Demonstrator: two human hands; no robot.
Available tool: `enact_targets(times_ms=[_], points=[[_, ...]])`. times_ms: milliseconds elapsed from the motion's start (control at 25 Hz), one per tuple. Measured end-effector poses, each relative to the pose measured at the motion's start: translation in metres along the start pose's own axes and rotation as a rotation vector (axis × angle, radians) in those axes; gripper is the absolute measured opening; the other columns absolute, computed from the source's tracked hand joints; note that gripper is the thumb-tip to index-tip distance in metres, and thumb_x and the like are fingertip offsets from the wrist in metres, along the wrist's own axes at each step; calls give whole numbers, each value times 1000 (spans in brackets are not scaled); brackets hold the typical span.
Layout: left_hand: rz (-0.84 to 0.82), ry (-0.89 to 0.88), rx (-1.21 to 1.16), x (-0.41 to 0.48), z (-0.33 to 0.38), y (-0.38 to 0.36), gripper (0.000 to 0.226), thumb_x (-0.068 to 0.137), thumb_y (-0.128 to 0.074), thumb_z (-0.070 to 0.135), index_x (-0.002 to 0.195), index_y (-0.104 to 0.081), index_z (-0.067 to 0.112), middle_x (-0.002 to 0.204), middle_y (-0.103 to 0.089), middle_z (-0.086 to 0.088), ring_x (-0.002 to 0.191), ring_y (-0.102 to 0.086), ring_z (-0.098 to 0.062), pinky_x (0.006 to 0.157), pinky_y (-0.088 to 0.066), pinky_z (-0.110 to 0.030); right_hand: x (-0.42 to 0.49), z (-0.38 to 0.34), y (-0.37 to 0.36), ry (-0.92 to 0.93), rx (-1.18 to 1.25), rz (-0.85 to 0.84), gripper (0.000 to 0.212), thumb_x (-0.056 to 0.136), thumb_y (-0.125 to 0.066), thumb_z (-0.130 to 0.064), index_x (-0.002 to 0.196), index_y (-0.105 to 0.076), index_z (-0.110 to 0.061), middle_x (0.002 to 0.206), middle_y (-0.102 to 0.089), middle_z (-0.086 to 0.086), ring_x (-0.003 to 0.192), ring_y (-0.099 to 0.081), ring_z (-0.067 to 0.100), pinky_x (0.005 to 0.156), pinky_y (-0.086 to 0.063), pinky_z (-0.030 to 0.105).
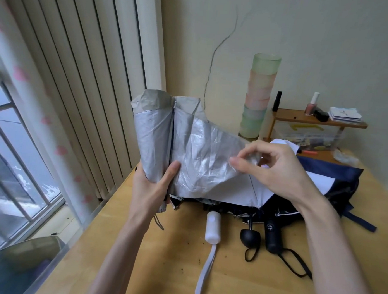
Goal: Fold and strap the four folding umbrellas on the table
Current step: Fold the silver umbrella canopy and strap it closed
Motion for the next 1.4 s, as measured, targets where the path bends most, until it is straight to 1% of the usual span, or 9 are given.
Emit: enact_targets(times_ms=[120, 280, 440, 560, 760, 960, 1120, 1240, 1400], points=[[5, 14, -4, 4, -4, 3, 42, 90, -79, 40, 112, -58, 11, 67, -65, -15, 51, -56, -43, 44, -52, -51, -2, 2, 5, -57, -151, -137, 19, 80, -82, -45, 80, -81, -26, 84, -75, -11, 83, -64, 4, 70, -42, 14], [-4, 20, -2, 8, -8, 7, 39, 93, -78, 40, 100, -53, 10, 55, -58, -10, 41, -49, -27, 38, -41, -31, 1, 1, 21, -7, -70, 54, 16, 85, -82, -34, 95, -77, -22, 95, -78, -9, 93, -72, 7, 79, -54, 37], [-36, -9, 19, 7, -9, 5, 41, 91, -79, 40, 103, -54, 9, 57, -60, -12, 42, -50, -28, 38, -43, -34, 2, -1, 10, -15, -49, -23, 55, 73, -88, -47, 123, -65, -40, 118, -67, -15, 117, -65, 6, 89, -53, 28], [-44, -8, 29, 6, -10, 4, 46, 90, -80, 39, 106, -53, 4, 57, -61, -11, 42, -52, -29, 40, -43, -36, 4, 2, 5, -4, -69, -29, 49, 75, -87, -50, 118, -68, -35, 118, -69, -11, 119, -65, 9, 105, -53, 40], [-42, 2, 26, 7, -11, 2, 48, 87, -81, 42, 106, -54, 7, 58, -62, -8, 42, -51, -29, 40, -44, -36, 4, 2, 9, 9, 33, 3, 36, 78, -87, -44, 105, -71, -25, 107, -72, -10, 114, -67, 16, 100, -55, 53], [-37, -3, 39, 6, -10, 2, 47, 89, -81, 40, 105, -52, 6, 56, -60, -9, 43, -51, -30, 43, -44, -43, 5, 3, 5, 26, 66, -58, 37, 79, -87, -38, 112, -75, -27, 120, -69, -3, 124, -66, 14, 110, -50, 42], [-24, 1, 44, 4, -8, -1, 46, 88, -81, 38, 108, -54, 7, 60, -63, -1, 44, -54, -30, 40, -46, -48, 4, 4, 6, 77, 127, -65, 31, 80, -85, -30, 110, -77, -25, 120, -68, -3, 121, -66, 13, 103, -48, 24], [-29, -1, 43, 4, -9, -4, 49, 87, -81, 41, 110, -54, 7, 60, -64, 2, 42, -54, -29, 41, -47, -42, 2, 4, 6, 79, 141, -80, 27, 81, -83, -28, 108, -80, -25, 123, -66, -5, 121, -63, 10, 105, -47, 24], [-29, -8, 35, 2, -9, -6, 47, 91, -79, 38, 112, -54, 5, 59, -65, 1, 41, -54, -30, 37, -46, -39, -6, 1, 12, -48, -67, -168, 34, 78, -84, -46, 109, -82, -32, 127, -70, -16, 120, -64, 2, 101, -51, 28]])
Point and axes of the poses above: each hand's wrist, its own x-axis towards the middle knuckle, its own y-axis out of the back of the hand, z = x × y, the point moved 2 cm from there along x, towards the middle knuckle
